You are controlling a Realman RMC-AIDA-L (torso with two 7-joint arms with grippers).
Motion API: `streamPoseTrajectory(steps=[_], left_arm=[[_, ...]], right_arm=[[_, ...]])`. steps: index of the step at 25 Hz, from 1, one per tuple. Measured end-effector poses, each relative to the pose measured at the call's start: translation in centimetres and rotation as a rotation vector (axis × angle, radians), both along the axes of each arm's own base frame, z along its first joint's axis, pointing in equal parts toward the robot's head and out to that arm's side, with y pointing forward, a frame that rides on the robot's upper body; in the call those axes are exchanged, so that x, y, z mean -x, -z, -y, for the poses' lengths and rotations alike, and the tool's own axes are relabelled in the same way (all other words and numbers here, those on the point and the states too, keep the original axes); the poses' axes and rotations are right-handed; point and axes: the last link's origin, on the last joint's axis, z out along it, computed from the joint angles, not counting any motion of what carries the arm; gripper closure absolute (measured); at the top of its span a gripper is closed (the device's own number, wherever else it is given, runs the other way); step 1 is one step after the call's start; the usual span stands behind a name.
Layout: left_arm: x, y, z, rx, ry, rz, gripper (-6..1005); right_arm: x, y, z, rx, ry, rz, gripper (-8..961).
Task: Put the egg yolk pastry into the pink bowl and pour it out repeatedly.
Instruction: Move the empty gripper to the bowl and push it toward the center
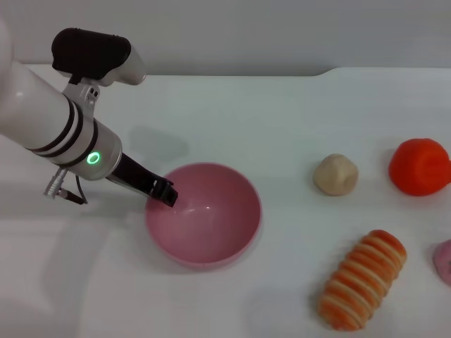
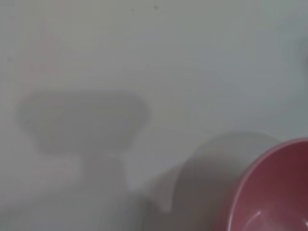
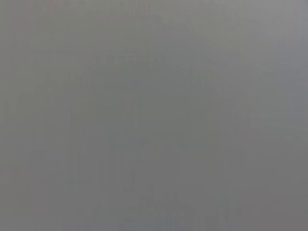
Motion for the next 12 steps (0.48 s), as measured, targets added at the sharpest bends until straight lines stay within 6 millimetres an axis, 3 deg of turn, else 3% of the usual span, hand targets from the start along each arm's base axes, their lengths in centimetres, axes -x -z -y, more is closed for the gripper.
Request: streamPoseTrajectory(steps=[6,12], left_arm=[[-0.13,-0.04,-0.11,-0.003,0.016,-0.003,551],[-0.07,-0.01,-0.1,-0.003,0.015,-0.002,850]], right_arm=[[-0.1,-0.07,0.08,-0.004,0.003,-0.002,538],[-0.22,-0.11,0.18,-0.006,0.007,-0.003,541]])
